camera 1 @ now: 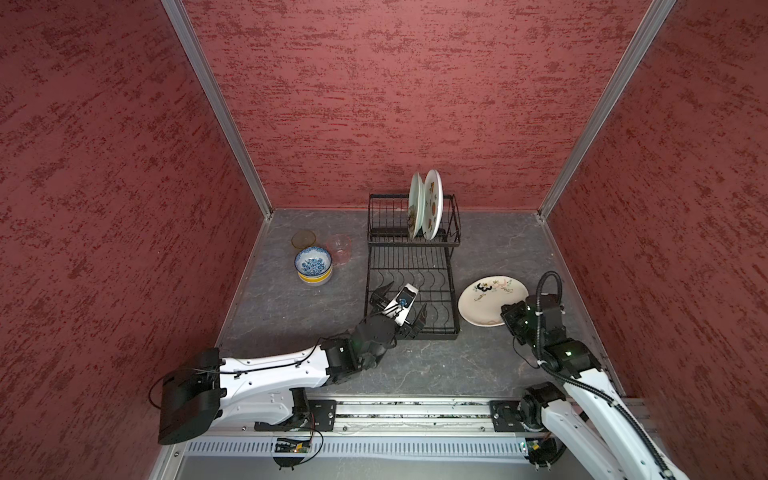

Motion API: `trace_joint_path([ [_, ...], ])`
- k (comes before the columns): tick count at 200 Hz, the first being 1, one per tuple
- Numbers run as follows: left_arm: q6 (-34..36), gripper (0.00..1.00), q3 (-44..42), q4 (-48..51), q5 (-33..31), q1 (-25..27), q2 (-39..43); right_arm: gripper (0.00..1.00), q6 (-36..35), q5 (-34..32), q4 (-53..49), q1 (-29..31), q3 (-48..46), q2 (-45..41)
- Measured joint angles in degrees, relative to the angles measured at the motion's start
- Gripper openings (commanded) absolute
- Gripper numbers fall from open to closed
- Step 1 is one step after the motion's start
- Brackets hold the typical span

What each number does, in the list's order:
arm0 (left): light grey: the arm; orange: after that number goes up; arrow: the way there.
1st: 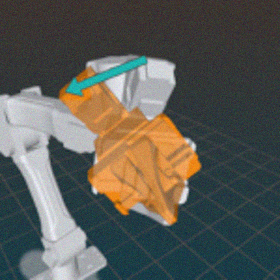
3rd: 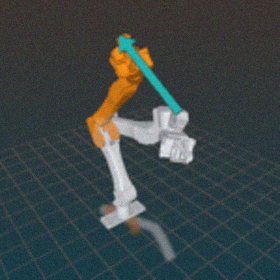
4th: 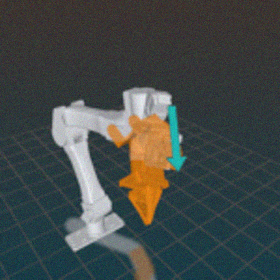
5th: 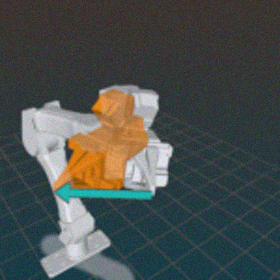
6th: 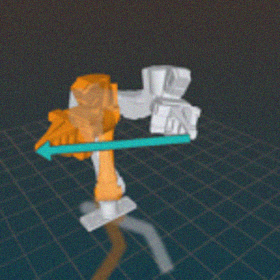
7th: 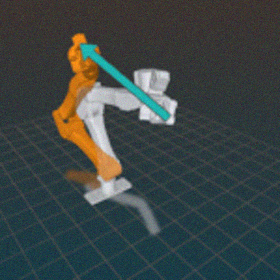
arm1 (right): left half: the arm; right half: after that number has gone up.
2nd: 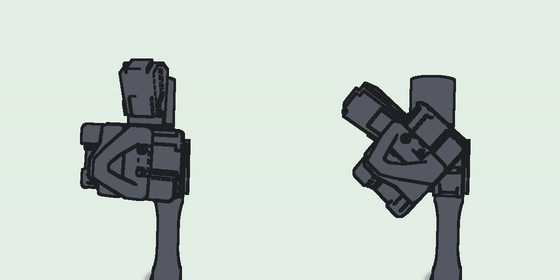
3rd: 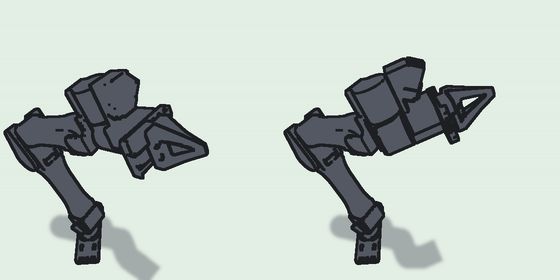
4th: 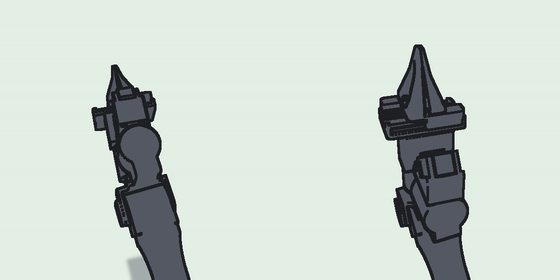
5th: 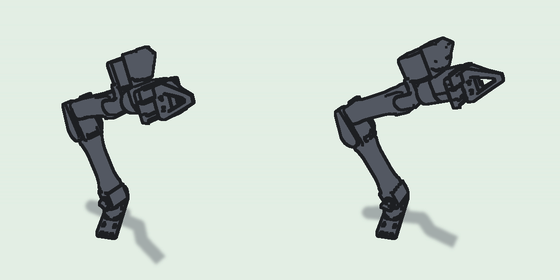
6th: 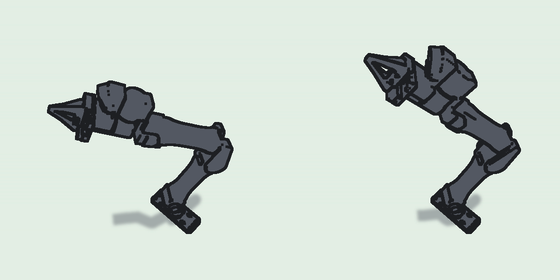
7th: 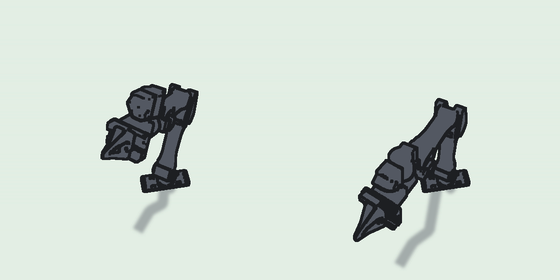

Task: Unload the mixed dishes from the dish rack
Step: 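Lower the white flowered plate onto the table beside the rack with the right gripper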

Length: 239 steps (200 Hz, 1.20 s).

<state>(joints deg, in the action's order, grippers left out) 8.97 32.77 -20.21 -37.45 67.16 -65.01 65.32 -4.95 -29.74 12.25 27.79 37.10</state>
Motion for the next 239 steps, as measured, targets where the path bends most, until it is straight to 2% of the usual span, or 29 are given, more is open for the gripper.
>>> trace_joint_path([
  [33,-0.50,1.00,0.00,0.24,0.11,-0.04,0.02,0.00,-0.55,3.63,7.30,-6.01,-0.02,7.23],
  [63,-0.59,1.00,0.00,0.52,0.11,-0.09,0.17,0.00,-1.38,6.49,13.25,-9.09,-0.02,15.04],
  [93,-0.59,1.00,0.00,0.92,0.11,-0.37,0.17,0.00,-3.04,6.99,16.33,-9.86,-0.02,20.11],
  [171,-0.83,1.00,0.00,1.38,0.13,-1.05,0.17,0.00,-4.22,7.32,21.38,-10.47,-0.02,26.91],
  [180,-0.83,1.00,0.00,1.42,0.13,-1.09,0.17,0.08,-4.26,7.37,22.10,-10.49,-0.02,27.45],
  [217,-1.46,1.00,0.00,1.90,0.11,-1.51,0.15,0.08,-4.28,7.43,23.67,-10.49,-0.02,28.63],
  [239,-1.75,1.00,0.00,2.25,0.11,-1.66,0.00,0.17,-4.28,7.37,23.74,-10.49,-0.04,28.63],
])
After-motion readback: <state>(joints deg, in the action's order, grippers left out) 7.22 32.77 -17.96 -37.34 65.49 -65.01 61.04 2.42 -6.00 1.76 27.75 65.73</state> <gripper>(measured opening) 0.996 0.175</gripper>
